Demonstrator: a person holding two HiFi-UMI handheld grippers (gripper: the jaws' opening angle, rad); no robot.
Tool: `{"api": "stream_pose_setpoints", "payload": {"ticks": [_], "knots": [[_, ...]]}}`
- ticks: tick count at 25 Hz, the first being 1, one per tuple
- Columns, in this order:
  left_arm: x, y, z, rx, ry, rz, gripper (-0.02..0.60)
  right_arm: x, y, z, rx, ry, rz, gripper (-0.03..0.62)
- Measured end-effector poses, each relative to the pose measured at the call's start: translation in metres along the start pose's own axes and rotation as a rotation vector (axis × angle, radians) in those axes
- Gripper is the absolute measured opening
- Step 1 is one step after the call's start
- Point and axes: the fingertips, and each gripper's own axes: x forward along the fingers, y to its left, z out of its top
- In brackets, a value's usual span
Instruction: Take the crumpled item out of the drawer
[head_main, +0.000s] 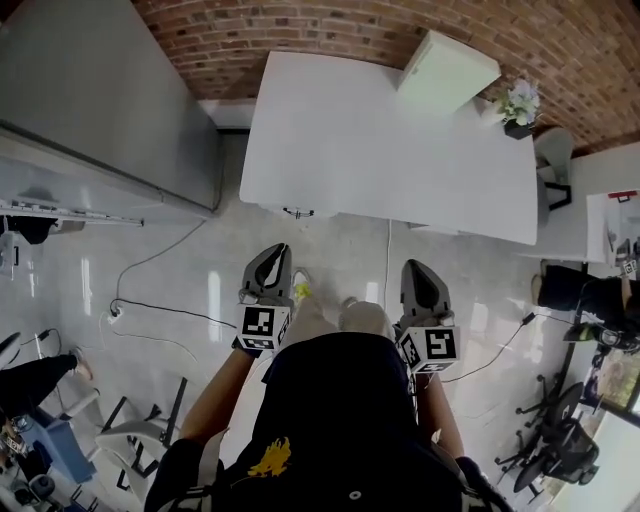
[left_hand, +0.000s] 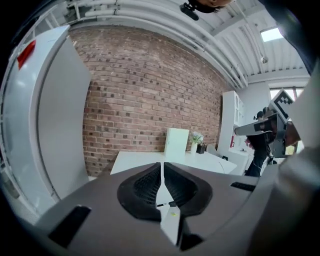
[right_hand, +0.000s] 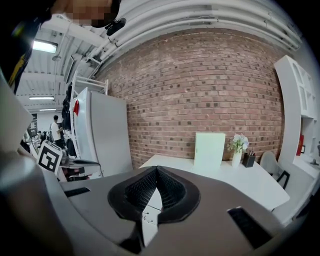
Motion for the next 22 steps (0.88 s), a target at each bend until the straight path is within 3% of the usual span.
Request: {"api": "stream_pose_setpoints", "payload": {"ticks": [2,6,11,13,14,15,16,19,22], "knots": [[0.013,0.012,-0.034,-0.055,0.056,0.009,0.021,0.009,0.008,-0.010,-0.009,0.035,0.021,0.026],[0.049,0.037,-0.114,-0.084,0.215,0.058,0.021,0.032,0.012,-0.034,-0.045,0.095,0.039,0.027],[0.093,0.070,-0.196,-0.261,0.363,0.144,0.023,0.079,0.013,-0.069,-0.078,0.143,0.097,0.028],[0.108,0.080,-0.231,-0.382,0.400,0.177,0.028,0.094,0.018,-0.086,-0.076,0.161,0.128,0.028],[0.116,0.083,-0.248,-0.462,0.401,0.178,0.061,0.101,0.022,-0.095,-0.068,0.165,0.142,0.028],[0.127,0.085,-0.263,-0.559,0.383,0.161,0.116,0.108,0.024,-0.105,-0.064,0.169,0.153,0.028],[0.141,0.085,-0.276,-0.671,0.346,0.134,0.132,0.116,0.024,-0.116,-0.064,0.175,0.161,0.028],[0.161,0.091,-0.317,-0.991,0.244,0.115,0.133,0.125,0.033,-0.140,-0.053,0.205,0.182,0.028],[0.164,0.111,-0.371,-1.131,0.206,0.174,0.134,0.125,0.050,-0.173,-0.044,0.245,0.211,0.027]]}}
